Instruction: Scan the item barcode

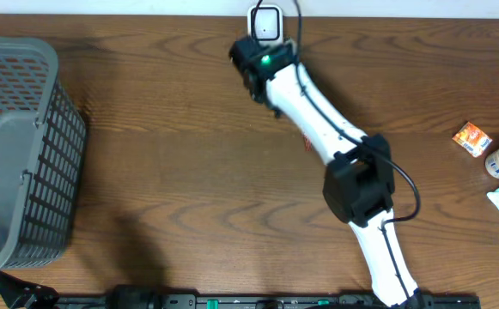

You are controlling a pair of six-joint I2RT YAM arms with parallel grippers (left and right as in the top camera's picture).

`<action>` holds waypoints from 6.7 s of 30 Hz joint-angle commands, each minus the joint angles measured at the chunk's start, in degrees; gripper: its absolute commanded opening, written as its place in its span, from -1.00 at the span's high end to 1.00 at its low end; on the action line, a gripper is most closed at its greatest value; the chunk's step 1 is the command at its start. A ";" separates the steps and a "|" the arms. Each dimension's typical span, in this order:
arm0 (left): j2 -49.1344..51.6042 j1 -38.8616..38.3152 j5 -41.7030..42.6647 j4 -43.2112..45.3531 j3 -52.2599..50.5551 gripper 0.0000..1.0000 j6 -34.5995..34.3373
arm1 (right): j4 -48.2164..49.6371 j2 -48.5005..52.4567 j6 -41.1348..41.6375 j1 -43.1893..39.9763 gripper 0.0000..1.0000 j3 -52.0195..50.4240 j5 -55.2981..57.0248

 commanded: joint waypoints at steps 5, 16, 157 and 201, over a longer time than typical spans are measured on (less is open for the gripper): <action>-0.44 -0.07 -0.11 0.15 -0.39 -0.67 -0.57 | 9.88 1.81 4.63 9.05 0.97 -16.74 17.92; -0.44 -0.07 -0.11 0.15 -0.39 -0.67 -0.57 | 14.40 1.81 -0.31 22.51 0.51 -19.85 5.29; -0.44 -0.07 -0.11 0.33 -0.39 -0.67 -0.57 | -6.82 -19.32 67.87 1.49 -0.84 -16.92 -69.26; -0.44 -0.07 -0.11 -0.96 -1.09 -0.67 -0.57 | 4.17 -2.49 91.32 0.50 -0.68 -35.80 -68.46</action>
